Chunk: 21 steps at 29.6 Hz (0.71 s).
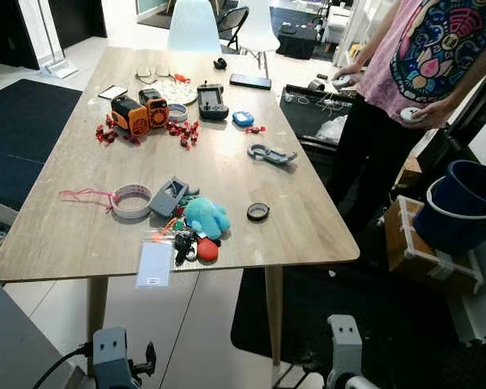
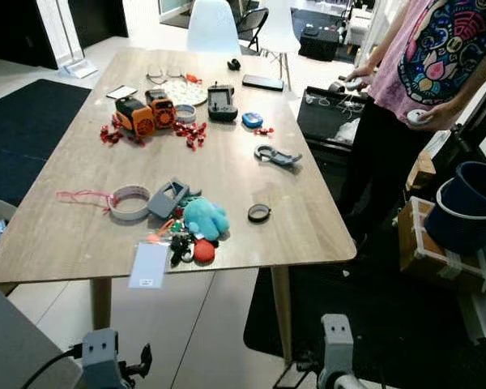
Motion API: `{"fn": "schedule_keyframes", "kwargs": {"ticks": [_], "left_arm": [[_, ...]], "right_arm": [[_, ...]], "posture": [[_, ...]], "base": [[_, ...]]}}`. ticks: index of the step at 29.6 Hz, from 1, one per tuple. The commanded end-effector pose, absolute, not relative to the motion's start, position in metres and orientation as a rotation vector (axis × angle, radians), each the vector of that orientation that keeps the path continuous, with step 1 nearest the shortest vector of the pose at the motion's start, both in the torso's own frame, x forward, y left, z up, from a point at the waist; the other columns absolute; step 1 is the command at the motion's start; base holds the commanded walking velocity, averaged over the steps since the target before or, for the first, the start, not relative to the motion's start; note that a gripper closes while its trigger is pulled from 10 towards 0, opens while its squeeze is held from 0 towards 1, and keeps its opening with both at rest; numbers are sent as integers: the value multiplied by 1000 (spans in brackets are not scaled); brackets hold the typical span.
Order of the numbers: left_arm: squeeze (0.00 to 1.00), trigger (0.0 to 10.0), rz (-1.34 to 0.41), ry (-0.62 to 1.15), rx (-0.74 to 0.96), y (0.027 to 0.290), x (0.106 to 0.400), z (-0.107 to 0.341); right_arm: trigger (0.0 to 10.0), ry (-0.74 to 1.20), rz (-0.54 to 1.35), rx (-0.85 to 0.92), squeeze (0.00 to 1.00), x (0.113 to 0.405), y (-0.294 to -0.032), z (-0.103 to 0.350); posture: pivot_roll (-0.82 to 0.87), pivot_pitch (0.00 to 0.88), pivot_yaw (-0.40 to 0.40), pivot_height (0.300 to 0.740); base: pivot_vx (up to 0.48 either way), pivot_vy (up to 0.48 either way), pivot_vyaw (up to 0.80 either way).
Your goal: Hang keys on a hook
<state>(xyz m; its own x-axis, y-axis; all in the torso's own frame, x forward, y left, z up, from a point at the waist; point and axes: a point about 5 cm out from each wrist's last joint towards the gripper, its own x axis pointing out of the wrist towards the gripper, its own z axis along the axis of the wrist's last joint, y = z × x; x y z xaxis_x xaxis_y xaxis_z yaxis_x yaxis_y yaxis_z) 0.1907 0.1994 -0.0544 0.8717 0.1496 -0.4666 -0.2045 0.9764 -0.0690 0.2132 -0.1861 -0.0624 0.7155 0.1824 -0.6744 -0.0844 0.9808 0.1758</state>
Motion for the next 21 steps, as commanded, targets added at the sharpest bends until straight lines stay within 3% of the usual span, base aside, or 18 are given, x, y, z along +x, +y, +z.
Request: {"fn": "schedule_keyframes", "kwargs": {"ticks": [1, 2, 3, 4, 12, 21], "left_arm": [[0, 10000, 185, 502, -125, 196, 187, -58], [0, 10000, 179, 502, -120, 196, 187, -58], [0, 10000, 179, 502, -120, 196, 187, -58], [0, 10000, 172, 502, -114, 197, 187, -58], [0, 10000, 132, 502, -64, 206, 192, -54], [0, 10000, 116, 499, -44, 209, 192, -53]], "right_arm": [[0, 774, 139, 129, 0, 210, -188, -64], [3765, 776, 143, 115, 0, 210, -186, -65], [3765, 776, 143, 115, 0, 210, -186, -65], [10000, 777, 146, 104, 0, 209, -185, -65], [10000, 774, 153, 84, 0, 207, -172, -68], [10000, 757, 158, 52, 0, 206, -163, -69]], "posture": [[72, 27, -71, 740], [73, 26, -59, 740], [73, 26, -59, 740], [75, 25, -51, 740], [109, 30, -2, 740], [127, 36, -3, 740]], "base": [[0, 0, 0], [0, 0, 0], [0, 0, 0], [0, 0, 0], [0, 0, 0], [0, 0, 0]]}}
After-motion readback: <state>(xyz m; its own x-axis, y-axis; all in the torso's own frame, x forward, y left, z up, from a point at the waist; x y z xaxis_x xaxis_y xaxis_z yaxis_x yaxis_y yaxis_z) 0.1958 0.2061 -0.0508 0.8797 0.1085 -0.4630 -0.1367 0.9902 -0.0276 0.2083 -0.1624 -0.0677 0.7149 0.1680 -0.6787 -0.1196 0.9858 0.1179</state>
